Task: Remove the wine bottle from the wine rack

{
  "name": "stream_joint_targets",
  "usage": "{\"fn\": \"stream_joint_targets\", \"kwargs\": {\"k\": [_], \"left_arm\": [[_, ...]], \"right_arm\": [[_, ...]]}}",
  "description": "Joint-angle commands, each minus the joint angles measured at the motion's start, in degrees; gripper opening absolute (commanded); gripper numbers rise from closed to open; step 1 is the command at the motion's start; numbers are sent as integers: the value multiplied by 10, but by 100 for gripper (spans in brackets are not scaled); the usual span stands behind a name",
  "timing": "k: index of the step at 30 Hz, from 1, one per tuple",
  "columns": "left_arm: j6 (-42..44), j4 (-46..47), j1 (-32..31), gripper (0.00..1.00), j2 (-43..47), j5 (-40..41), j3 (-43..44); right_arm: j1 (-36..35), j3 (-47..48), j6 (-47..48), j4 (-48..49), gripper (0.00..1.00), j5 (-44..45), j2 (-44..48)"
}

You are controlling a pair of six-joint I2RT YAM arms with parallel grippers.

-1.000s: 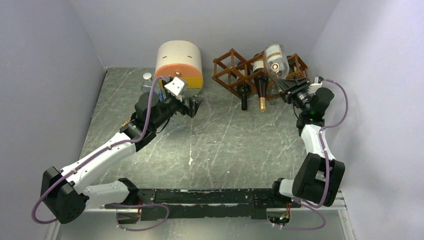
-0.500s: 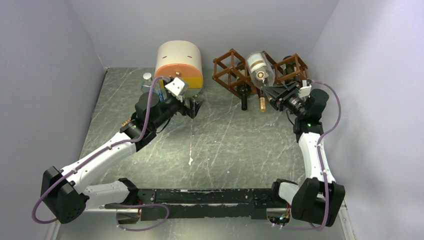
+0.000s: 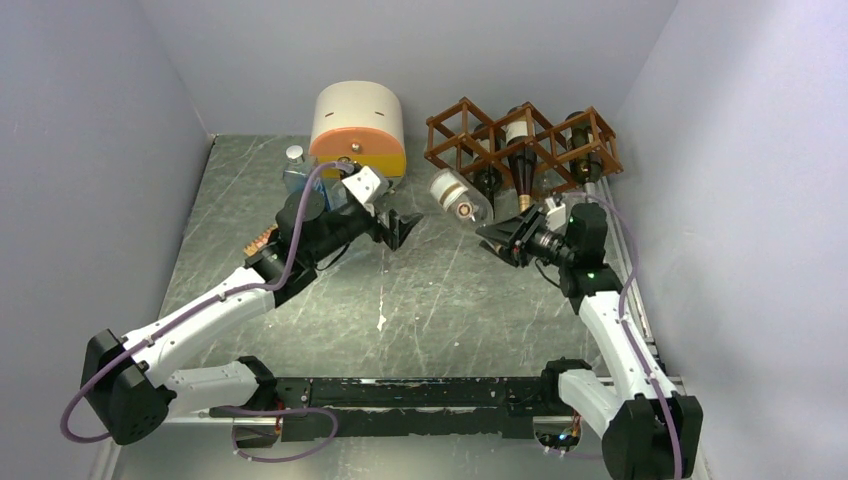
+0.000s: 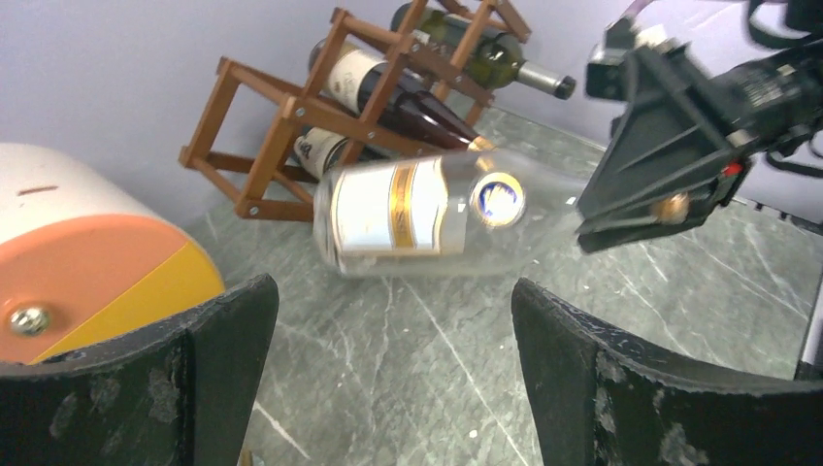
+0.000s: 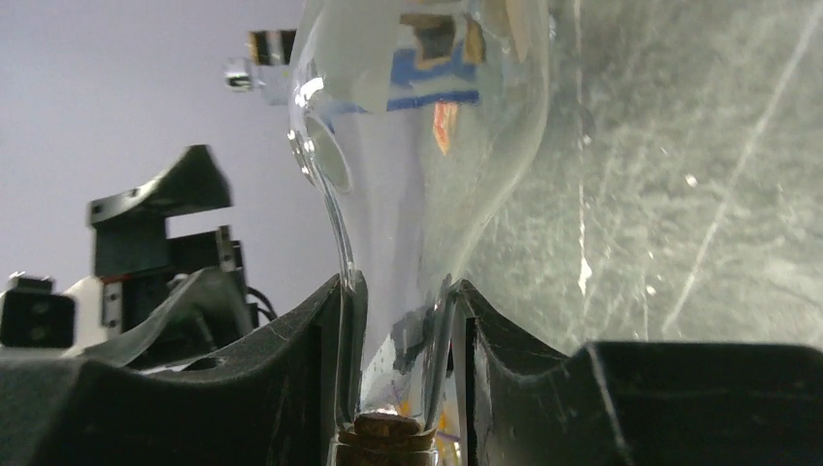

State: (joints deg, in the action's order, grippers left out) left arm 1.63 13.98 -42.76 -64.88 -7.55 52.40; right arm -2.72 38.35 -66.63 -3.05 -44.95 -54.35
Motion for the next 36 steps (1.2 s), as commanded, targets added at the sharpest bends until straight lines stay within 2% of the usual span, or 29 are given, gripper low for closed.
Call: {"fn": "stream_joint_targets", "kwargs": {"k": [1, 8, 11, 13, 18, 24, 32, 36], "left_arm": [[31, 46, -20, 94, -6, -53, -19], [138, 105, -68, 98, -27, -179, -75], [208, 92, -100, 98, -42, -237, -95], [251, 74, -124, 98, -52, -246, -101], [309, 51, -174, 99, -86, -168, -104], [340, 63, -214, 100, -124, -41, -102], [352, 101, -239, 99, -144, 58, -104], [372, 125, -251, 100, -143, 79, -118]], "right_arm": [[-18, -8, 31, 60, 0, -17, 25], [-37, -7, 128, -39, 0, -54, 1], [-49, 9, 191, -91, 0, -73, -19], [-57, 21, 227, -127, 0, -76, -29], [-72, 56, 301, -202, 0, -90, -47], [-90, 86, 360, -254, 0, -90, -55], [-134, 87, 362, -252, 0, -72, -50], [-168, 87, 344, -231, 0, -63, -46]]}}
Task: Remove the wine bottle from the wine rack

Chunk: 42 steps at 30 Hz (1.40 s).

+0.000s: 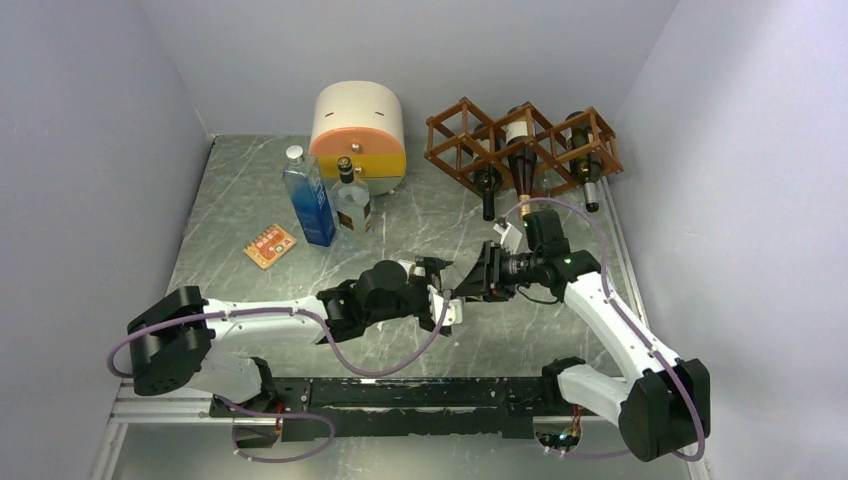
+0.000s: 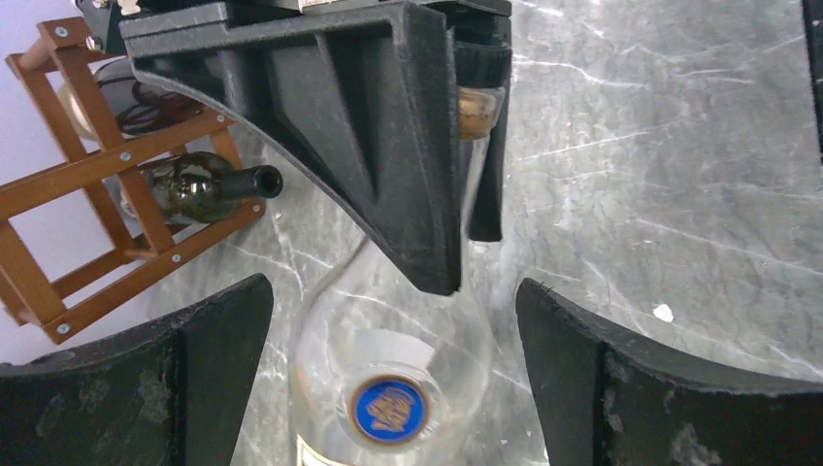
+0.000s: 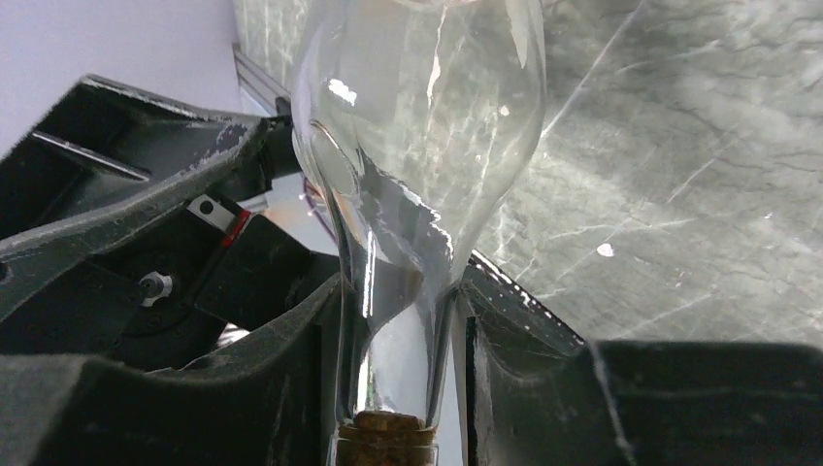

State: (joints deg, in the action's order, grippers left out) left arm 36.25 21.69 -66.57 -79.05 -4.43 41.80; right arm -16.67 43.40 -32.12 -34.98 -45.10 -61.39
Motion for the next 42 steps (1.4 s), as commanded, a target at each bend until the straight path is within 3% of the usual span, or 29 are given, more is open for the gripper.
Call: {"fn": "stream_joint_targets", "kwargs": {"k": [1, 8, 12, 14, 17, 19, 22, 27, 31, 34, 42], "left_arm": [[31, 49, -17, 100, -3, 48, -14], [46, 23, -32, 95, -20, 45, -3], [53, 14, -33, 84, -24, 65, 3], [53, 6, -33, 73, -25, 76, 10], [51, 0, -33, 46, -24, 90, 15], [47, 3, -33, 24, -24, 101, 17], [44, 9, -33, 8, -23, 112, 17], [33, 27, -33, 7, -18, 122, 10], [27, 37, -33, 7, -15, 128, 7], [25, 43, -33, 7, -11, 135, 3], [-19, 71, -18, 7, 17, 163, 1]], "right_arm": [[-38, 38, -4, 92, 0, -58, 24], [-102, 56, -6, 101, 0, -41, 10], [-112, 76, 14, 77, 0, -31, 10], [-113, 87, 25, 62, 0, -25, 11], [-113, 101, 43, 30, 2, -4, 15], [-113, 111, 55, 9, 10, 18, 16], [-113, 129, 72, -19, 24, 52, 20], [-113, 182, 98, -74, 53, 155, 30], [-113, 229, 113, -110, 68, 212, 34], [-113, 274, 123, -140, 72, 262, 36], [-113, 346, 96, -180, 82, 533, 92]]}}
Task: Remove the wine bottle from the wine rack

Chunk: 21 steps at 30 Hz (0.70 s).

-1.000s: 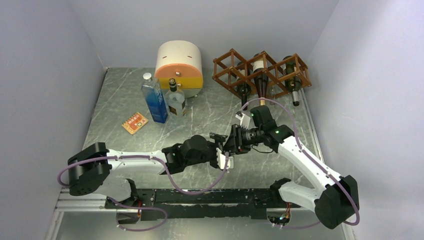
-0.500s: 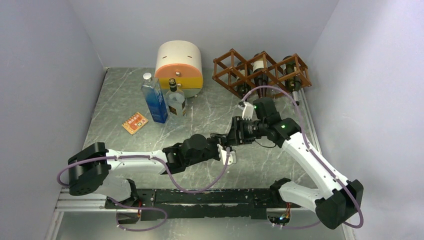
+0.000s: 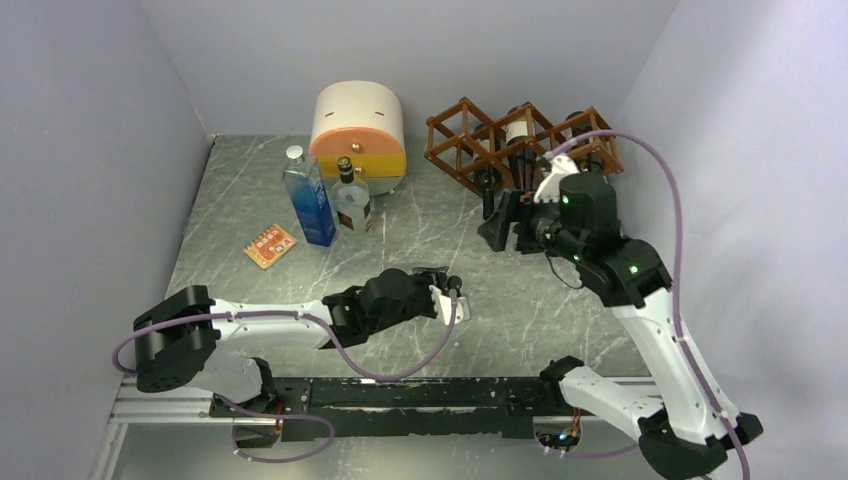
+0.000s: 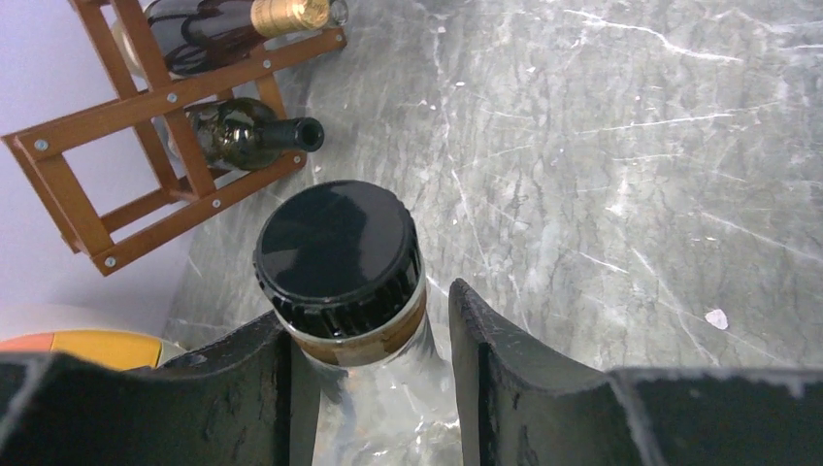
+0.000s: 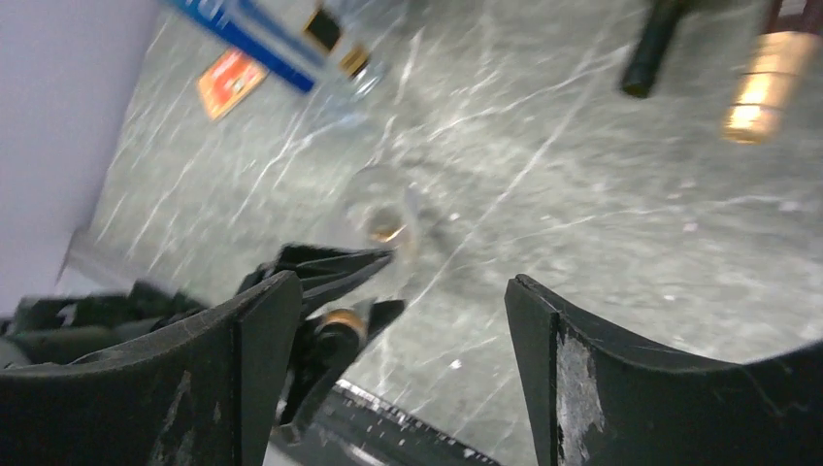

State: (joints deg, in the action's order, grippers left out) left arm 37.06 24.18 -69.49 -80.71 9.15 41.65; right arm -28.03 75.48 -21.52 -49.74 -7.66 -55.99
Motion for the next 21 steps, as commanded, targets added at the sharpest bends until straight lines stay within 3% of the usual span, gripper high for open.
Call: {"fn": "stream_joint_targets", "kwargs": {"k": [1, 10, 21], "left_arm": [[-40, 49, 17, 7, 39, 26, 4], [-198, 56, 121, 7, 28, 11, 85], [-211, 157, 196, 7, -56, 64, 178]], "right_arm": [[1, 26, -15, -33, 83, 179, 48], [1, 36, -22, -39, 88, 252, 108], [1, 8, -31, -53, 89, 233, 136]]}}
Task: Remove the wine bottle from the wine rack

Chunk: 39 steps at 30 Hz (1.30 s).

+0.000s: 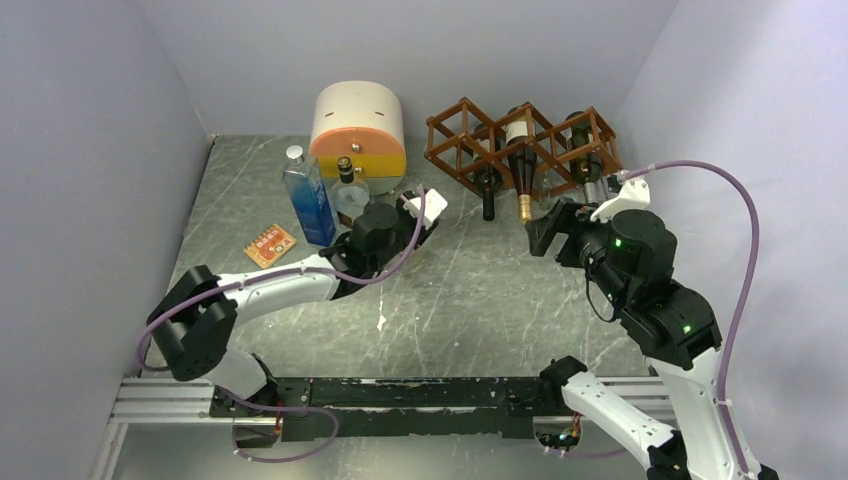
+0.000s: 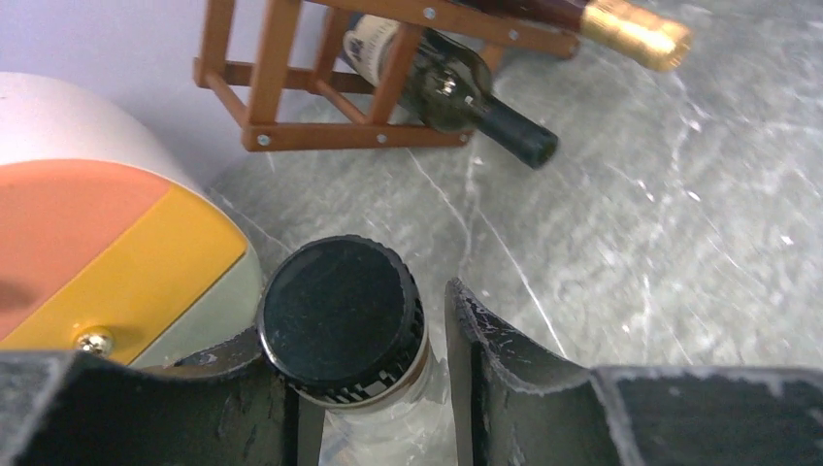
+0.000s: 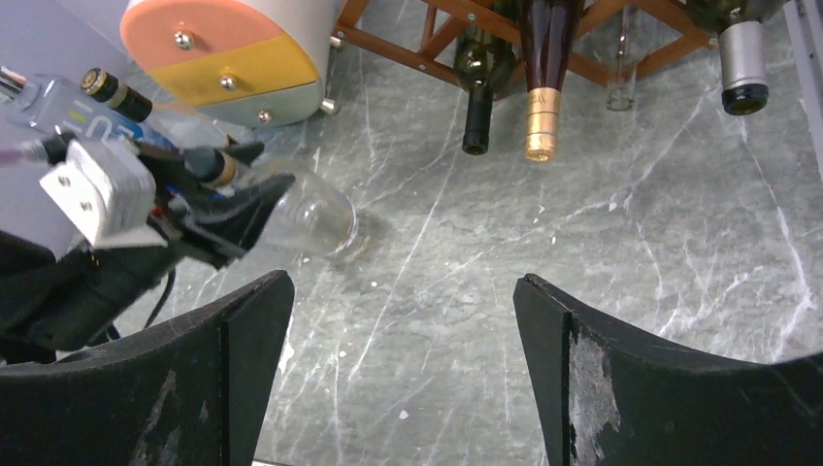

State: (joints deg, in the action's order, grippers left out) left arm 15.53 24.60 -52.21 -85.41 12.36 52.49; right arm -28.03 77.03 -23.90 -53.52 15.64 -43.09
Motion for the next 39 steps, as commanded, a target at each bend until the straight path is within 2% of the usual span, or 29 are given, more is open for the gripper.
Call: {"fn": "stream_joint_targets", "kwargs": {"k": [1, 12, 15, 22, 28, 32, 39], "left_arm": [[1, 159, 27, 7, -18, 34, 79], [-75, 186, 90, 7, -83, 32, 119], [-76, 210, 91, 7, -96, 27, 113], [-71, 275, 95, 7, -113, 74, 86], [-89, 280, 95, 8, -117, 102, 71], [-102, 275, 95, 33, -104, 98, 53], [-117, 246, 95, 62, -86, 96, 44]], "right_arm": [[1, -9, -7, -17, 89, -1, 8], [1, -7, -2, -20, 89, -2, 7], [1, -9, -2, -17, 89, -2, 4], [1, -13, 0, -19, 89, 1, 1], [1, -15, 2, -16, 89, -1, -5], [1, -21, 2, -8, 89, -3, -6], [1, -30, 5, 2, 89, -15, -14]]}}
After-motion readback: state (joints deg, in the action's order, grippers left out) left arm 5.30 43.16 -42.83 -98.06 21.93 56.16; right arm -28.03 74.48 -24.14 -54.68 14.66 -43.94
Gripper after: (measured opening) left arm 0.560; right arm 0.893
